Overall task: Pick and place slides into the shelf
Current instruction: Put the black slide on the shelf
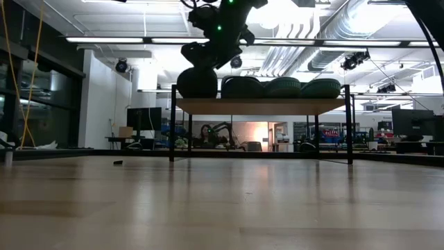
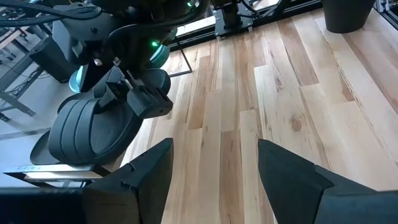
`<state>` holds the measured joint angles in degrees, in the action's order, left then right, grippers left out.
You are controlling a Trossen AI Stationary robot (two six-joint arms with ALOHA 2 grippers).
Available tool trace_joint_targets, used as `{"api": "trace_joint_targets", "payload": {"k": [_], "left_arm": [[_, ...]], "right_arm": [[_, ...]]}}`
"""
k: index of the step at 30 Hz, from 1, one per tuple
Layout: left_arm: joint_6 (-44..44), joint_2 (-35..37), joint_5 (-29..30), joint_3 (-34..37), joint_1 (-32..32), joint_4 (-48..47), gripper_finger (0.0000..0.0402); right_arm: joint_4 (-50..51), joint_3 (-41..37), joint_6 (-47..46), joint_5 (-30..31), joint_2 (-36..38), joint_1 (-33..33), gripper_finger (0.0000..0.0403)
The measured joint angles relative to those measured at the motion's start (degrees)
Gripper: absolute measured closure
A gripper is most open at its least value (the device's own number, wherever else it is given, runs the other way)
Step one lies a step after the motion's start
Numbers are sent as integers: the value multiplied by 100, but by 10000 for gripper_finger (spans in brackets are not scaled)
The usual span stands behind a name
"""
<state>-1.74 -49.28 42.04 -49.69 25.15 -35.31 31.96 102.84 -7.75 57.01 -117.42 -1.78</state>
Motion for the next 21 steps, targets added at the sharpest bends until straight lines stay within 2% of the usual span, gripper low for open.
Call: {"api": "trace_joint_targets", "payload": {"k": [5, 12, 21], "left_arm": [[-2, 0, 0, 0, 0, 0, 186], [-4, 0, 0, 0, 0, 0, 185], [-7, 0, 0, 0, 0, 0, 185]], "right_arm": [[407, 32, -281, -74, 1, 2, 214], [752, 38, -529, -668, 8, -122, 214], [786, 40, -504, -774, 17, -159, 214]]}}
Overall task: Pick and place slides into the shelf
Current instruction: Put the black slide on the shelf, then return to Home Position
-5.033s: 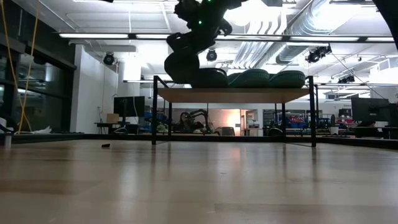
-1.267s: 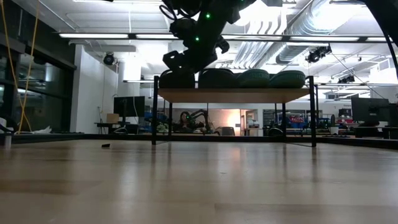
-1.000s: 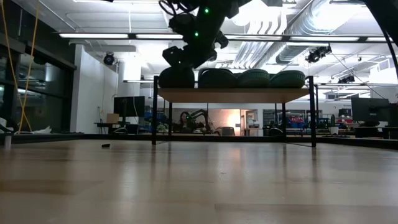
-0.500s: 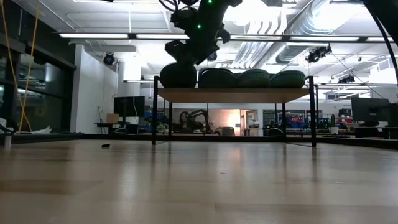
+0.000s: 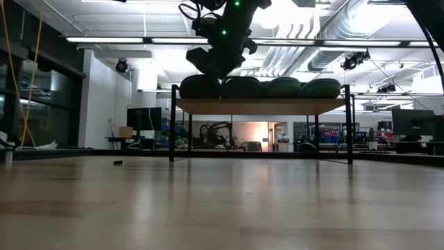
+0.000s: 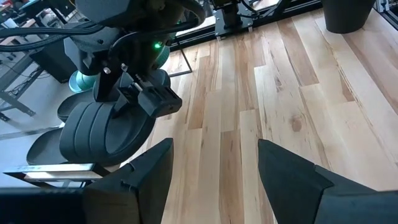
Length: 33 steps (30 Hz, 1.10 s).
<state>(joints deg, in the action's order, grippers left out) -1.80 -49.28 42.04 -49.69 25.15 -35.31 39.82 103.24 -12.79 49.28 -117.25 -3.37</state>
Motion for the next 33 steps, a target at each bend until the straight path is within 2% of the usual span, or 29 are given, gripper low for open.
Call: {"api": "trace_joint_targets", "payload": {"k": [5, 10, 17, 25, 33], "left_arm": [[-13, 0, 0, 0, 0, 0, 185], [-14, 0, 1, 0, 0, 0, 185], [-13, 0, 0, 0, 0, 0, 185], [-15, 0, 0, 0, 0, 0, 186], [-40, 0, 0, 0, 0, 0, 186]], "right_arm": [[-118, 0, 123, -24, 0, -153, 214], [-129, 20, 114, -580, 24, -274, 214], [-110, 20, 89, -756, 39, -169, 214], [621, 397, -34, -1014, 42, 38, 214], [884, 661, 161, -1089, 59, 146, 214]]}}
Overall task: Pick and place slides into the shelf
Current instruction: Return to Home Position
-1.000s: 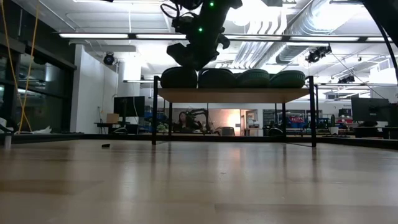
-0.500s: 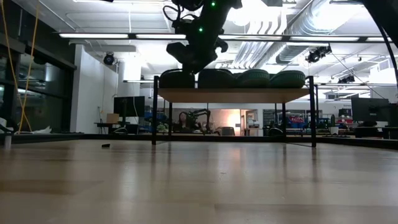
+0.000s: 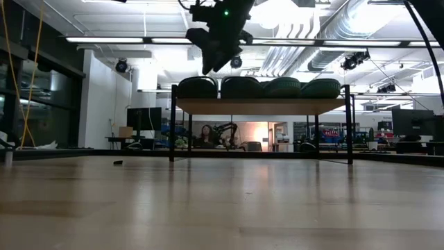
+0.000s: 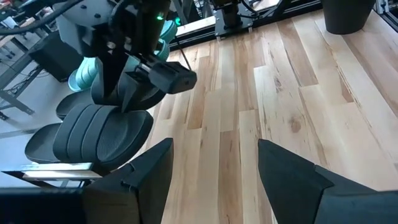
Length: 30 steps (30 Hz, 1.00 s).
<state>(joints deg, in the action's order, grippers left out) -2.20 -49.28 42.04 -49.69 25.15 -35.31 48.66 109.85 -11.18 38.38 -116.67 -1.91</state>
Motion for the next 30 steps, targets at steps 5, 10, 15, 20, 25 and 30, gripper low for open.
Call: {"api": "trace_joint_targets", "payload": {"k": [5, 10, 15, 20, 25, 30], "left_arm": [[-110, 7, -291, 0, 0, 179, 186], [-74, 82, -457, 0, 0, 261, 186], [-94, 246, -460, 0, 0, 258, 186], [-107, 495, -830, 0, 0, 362, 186], [-113, 632, -1179, -2, 0, 433, 185], [-111, 641, -1171, 0, 0, 421, 185]], "right_arm": [[2, 189, 509, -514, 0, 49, 214], [0, 296, 735, -1456, 142, 46, 214], [77, 288, 910, -2179, 482, 81, 214], [61, 279, 1163, -3075, 835, 102, 214], [70, 279, 611, -3288, 1092, 124, 214], [357, 279, 74, -3297, 1157, 204, 214]]}}
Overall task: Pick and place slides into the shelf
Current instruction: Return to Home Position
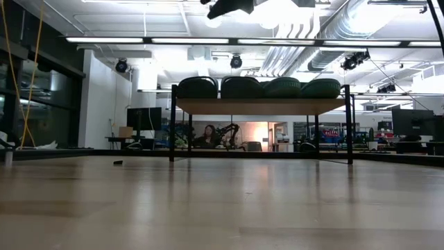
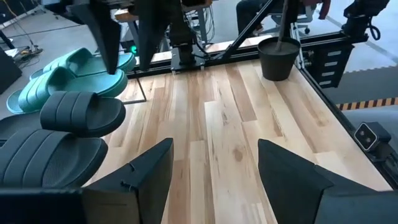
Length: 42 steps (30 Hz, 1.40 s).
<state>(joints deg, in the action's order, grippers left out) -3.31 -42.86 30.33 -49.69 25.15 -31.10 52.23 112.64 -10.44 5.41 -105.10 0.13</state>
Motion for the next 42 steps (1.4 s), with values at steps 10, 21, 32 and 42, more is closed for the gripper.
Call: {"api": "trace_joint_targets", "payload": {"k": [10, 21, 32, 42], "left_arm": [[-230, 1, -48, -1, 0, 451, 185], [-254, 342, -316, 0, 0, 556, 185], [-7, 1832, -391, 832, 0, 627, 185], [290, 2725, -377, 1582, 0, 1031, 185]], "right_arm": [[-39, -726, -818, 1082, -35, 605, 214], [-1371, -969, 501, -703, 451, 974, 214], [-1060, -975, 662, -830, 782, 1547, 214], [-1999, -2255, 613, -717, 1998, 1699, 214]]}}
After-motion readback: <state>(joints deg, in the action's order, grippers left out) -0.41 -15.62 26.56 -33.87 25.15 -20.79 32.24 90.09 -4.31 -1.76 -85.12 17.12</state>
